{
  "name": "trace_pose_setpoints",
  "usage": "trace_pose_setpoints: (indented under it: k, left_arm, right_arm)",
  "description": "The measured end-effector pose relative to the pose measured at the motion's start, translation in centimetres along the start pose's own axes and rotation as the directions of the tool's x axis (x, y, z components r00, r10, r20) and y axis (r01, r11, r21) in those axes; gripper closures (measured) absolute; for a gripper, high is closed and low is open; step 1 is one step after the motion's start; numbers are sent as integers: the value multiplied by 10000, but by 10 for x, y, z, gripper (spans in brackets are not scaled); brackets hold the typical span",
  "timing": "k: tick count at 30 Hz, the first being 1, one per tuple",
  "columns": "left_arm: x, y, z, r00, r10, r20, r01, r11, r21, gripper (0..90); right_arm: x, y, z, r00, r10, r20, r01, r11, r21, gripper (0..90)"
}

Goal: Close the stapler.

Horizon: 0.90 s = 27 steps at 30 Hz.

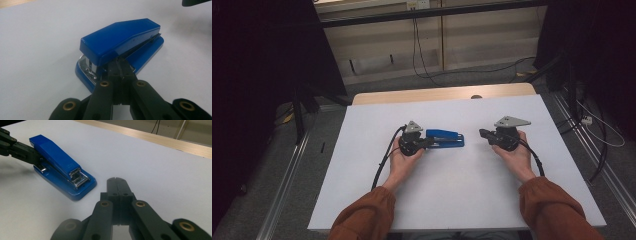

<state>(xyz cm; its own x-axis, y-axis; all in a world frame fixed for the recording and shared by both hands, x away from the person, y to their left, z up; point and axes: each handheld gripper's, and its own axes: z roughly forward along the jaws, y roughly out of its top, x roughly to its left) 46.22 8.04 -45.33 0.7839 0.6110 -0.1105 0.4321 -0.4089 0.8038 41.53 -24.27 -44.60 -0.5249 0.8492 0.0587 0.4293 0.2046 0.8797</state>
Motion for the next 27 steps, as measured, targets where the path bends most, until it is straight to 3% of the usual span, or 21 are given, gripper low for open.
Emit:
trace_pose_setpoints:
  k: [3,9,14,15,17,18,24,27]
  left_arm:
    - [-2,0,-1,10000,-56,0,56,10000,50,869]
    - [-5,-1,-7,9998,205,74,-205,9998,3,841]
    - [-7,0,-15,9998,168,48,-167,9996,-244,773]
    - [-7,1,-17,9995,309,3,-309,9994,-152,769]
    - [-9,1,-19,9999,128,32,-127,9996,-265,733]
    - [-9,2,-20,9996,260,-77,-262,9992,-287,725]
    - [-12,0,-22,9986,235,-464,-255,9987,-441,565]
    - [-9,-1,-24,9964,-7,-844,-42,9984,-572,372]
  right_arm:
    - [0,0,-2,10000,28,-16,-28,10000,-18,899]
    - [-5,-1,-7,9999,124,50,-123,9998,-174,851]
    - [-7,-2,-9,9995,314,-19,-315,9992,-234,755]
    - [-7,-2,-9,9993,360,-58,-361,9991,-228,749]
    - [-7,-3,-10,9992,351,-183,-356,9990,-265,730]
    - [-7,-4,-10,9990,400,-197,-405,9988,-273,694]
    - [-4,-3,-12,9989,446,-121,-449,9986,-286,478]
    - [-4,-1,-15,9987,497,-144,-503,9978,-442,406]
